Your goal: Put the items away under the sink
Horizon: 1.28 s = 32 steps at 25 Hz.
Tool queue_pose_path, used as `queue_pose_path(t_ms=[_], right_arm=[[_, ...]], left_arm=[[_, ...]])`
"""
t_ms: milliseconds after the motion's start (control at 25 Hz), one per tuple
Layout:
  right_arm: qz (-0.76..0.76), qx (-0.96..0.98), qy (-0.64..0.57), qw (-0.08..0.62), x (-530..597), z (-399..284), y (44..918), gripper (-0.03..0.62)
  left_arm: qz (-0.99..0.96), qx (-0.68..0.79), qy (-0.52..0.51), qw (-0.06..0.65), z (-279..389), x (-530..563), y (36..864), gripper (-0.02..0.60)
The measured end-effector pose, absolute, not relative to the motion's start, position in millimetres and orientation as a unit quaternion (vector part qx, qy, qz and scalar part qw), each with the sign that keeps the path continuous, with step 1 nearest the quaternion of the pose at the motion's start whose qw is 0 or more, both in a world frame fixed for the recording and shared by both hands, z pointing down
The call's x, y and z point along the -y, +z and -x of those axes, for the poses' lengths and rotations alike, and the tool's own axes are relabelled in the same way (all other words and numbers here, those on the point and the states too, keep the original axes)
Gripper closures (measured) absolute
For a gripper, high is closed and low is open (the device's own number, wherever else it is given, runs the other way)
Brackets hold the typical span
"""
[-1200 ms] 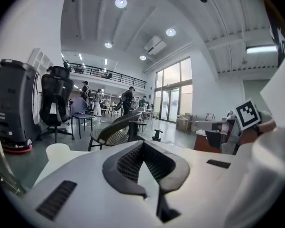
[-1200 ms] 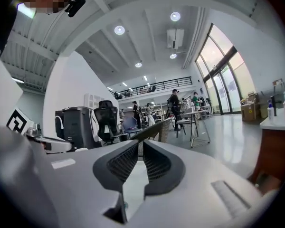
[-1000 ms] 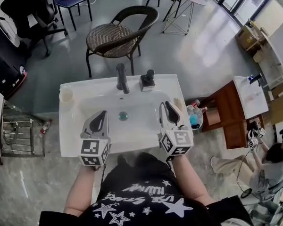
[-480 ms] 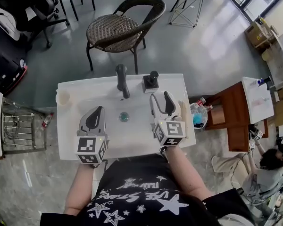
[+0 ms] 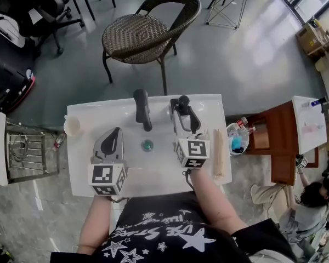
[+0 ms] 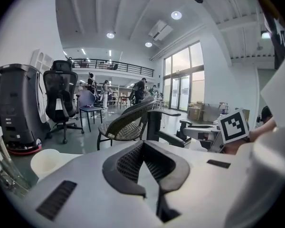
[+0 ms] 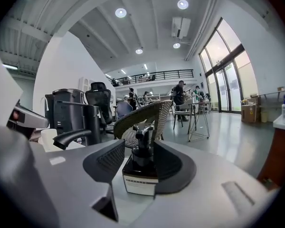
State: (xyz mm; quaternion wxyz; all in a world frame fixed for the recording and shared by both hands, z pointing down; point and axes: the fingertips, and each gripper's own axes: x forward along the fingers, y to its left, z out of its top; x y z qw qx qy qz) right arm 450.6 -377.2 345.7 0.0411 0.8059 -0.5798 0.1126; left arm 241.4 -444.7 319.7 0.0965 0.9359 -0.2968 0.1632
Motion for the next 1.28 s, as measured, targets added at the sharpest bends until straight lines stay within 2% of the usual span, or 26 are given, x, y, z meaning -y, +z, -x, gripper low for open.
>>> queue_pose_path(t_ms=[320,560,880,1280], right_arm=[[-0.815,0.570,0.096,0.045,401,-464,350,0.432],[-0.816,0.570,0.082,0.048,407,-470,344,0.494],[-0.806,0.582,0.098,0.049,399,-468,333,0.499],[-0.800,0.595,0.071,0.028,347,-429,275,0.498]], left_arm=[[-0.937,0.288,0.173,0.094,-255,451,325,0.572],[-0.934,0.294,0.180,0.095,-253,455,329,0.572],[-0.934,0.303,0.167,0.087,-238,450,316,0.572],[-0.941,0.297,0.135,0.088,-207,415,300,0.572]])
